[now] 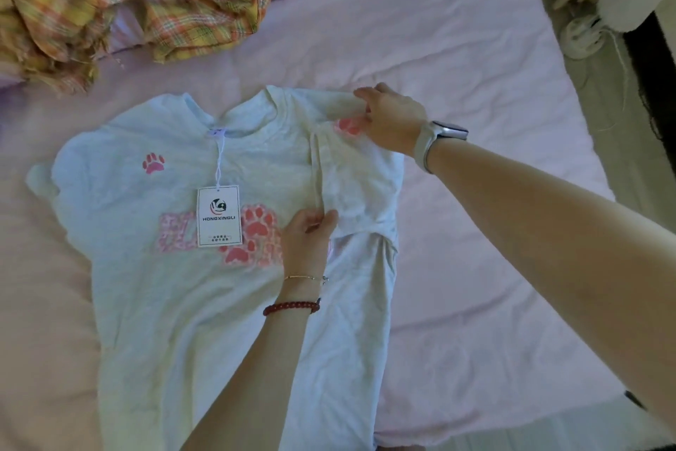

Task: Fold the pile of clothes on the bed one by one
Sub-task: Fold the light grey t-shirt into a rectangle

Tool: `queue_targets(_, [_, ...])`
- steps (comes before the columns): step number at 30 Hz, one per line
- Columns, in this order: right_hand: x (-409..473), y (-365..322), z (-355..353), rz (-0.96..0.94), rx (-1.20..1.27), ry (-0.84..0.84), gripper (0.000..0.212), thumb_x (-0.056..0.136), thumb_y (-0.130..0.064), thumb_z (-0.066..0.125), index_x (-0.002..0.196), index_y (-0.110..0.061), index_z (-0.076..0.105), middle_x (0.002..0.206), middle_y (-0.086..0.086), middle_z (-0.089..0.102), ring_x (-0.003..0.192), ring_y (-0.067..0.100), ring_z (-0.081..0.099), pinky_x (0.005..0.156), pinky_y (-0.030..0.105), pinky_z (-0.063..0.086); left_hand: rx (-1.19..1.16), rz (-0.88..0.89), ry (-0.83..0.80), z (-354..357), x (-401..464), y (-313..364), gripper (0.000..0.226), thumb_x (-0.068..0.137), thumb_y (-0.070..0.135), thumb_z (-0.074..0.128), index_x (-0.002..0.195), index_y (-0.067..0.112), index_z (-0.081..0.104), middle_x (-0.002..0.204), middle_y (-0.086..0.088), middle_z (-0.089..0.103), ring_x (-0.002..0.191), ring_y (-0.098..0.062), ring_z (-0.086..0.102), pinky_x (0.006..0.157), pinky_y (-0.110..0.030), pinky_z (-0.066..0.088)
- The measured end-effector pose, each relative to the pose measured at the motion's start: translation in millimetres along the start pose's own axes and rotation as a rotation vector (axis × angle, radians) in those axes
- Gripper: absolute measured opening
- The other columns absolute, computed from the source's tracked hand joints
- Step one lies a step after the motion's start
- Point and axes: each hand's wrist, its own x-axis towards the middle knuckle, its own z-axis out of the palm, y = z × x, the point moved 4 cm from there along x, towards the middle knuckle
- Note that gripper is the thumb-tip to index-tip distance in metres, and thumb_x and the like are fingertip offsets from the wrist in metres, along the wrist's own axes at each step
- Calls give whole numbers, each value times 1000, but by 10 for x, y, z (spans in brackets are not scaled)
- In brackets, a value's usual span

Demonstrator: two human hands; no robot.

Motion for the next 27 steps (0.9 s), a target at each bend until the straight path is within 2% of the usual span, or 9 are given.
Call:
queue_targets(2, [56, -68, -26, -8, -47, 12, 30, 93, -33, 46, 114, -16, 59, 117, 7, 55, 103, 32, 55, 76, 33, 40, -126, -41, -6, -155, 18, -86, 27, 81, 3, 66, 61, 15, 52, 48, 8, 57, 52, -8, 55, 63, -28, 48])
queue_targets(5, [30, -167, -37, -45, -20, 184, 21, 94, -19, 39, 104, -10, 56, 112, 11, 55, 93, 36, 56, 70, 34, 37, -230, -119, 27, -333, 25, -286, 27, 79, -3, 66, 63, 13, 53, 55, 4, 64, 62, -19, 65, 73, -39, 53])
queue_targets(8, [-83, -299, 79, -153, -80, 206, 26, 96, -21, 38, 112, -10, 56, 117, 10, 53, 101, 33, 54, 70, 36, 40, -93, -99, 74, -387, 32, -406, 10, 80, -7, 62, 79, 1, 55, 65, -5, 67, 72, -28, 66, 68, -33, 56])
queue_targets(11, [-186, -459, 258, -239, -124, 139, 42, 97, -38, 38, 133, -16, 43, 132, 5, 45, 108, 29, 54, 72, 36, 44, -124, -110, 24, -332, 68, -399, 25, 77, 6, 67, 99, -1, 59, 89, -14, 69, 88, -27, 67, 76, -38, 56])
queue_targets(15, [-133, -553, 370, -127, -196, 26, 36, 97, -33, 37, 126, -12, 44, 124, 9, 50, 99, 35, 56, 69, 34, 38, 97, -23, -53, -284, 98, -254, 15, 83, 17, 63, 69, 15, 59, 63, 4, 58, 51, 6, 53, 58, -17, 45])
queue_targets(18, [-166, -603, 361, -79, 49, 141, 32, 96, -21, 43, 126, -10, 45, 127, 11, 43, 94, 36, 57, 66, 35, 42, 151, 0, 22, -359, 93, -226, 3, 86, 10, 60, 84, 10, 61, 74, 2, 64, 63, -2, 58, 67, -20, 47])
queue_targets(21, [-339, -721, 513, -90, 8, 74, 59, 93, -21, 47, 147, -19, 21, 151, 13, 16, 120, 32, 45, 84, 41, 46, 152, 98, 80, -586, 73, -203, 5, 88, 6, 57, 91, 9, 59, 81, 7, 57, 74, -10, 54, 74, -22, 47])
queue_targets(24, [-622, -936, 796, -114, -256, -16, 57, 98, -35, 33, 149, -23, 11, 157, 11, -4, 140, 35, 13, 110, 56, 16, 170, 161, 217, -1094, 52, -276, 8, 89, 4, 55, 93, 4, 61, 88, 1, 60, 74, -12, 53, 62, -6, 40])
queue_targets(27, [-897, -1154, 1125, -59, -270, -134, 55, 98, -38, 27, 149, -25, 11, 157, 8, -6, 142, 38, -2, 110, 61, 0, 178, 106, 408, -1775, 126, -458, 20, 87, 10, 54, 101, -3, 62, 100, -15, 61, 85, -20, 54, 67, -14, 39])
